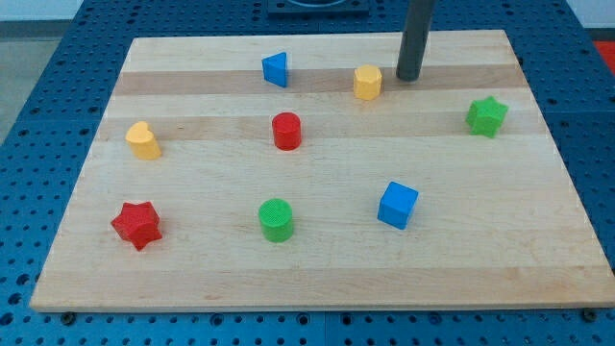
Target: Push yellow hexagon a bit left
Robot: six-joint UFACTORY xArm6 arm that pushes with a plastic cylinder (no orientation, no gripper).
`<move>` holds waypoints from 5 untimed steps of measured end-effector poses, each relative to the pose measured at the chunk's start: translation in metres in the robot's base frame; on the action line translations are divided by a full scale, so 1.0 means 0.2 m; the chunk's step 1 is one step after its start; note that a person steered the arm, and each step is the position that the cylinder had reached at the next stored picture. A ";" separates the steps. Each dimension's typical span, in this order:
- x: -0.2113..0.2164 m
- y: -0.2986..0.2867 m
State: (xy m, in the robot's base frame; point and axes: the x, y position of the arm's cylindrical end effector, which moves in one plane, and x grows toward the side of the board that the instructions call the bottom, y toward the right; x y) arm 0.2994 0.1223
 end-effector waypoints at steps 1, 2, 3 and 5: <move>0.11 0.00; 0.17 0.00; 0.15 -0.10; -0.27 -0.39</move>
State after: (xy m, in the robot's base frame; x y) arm 0.2449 0.0435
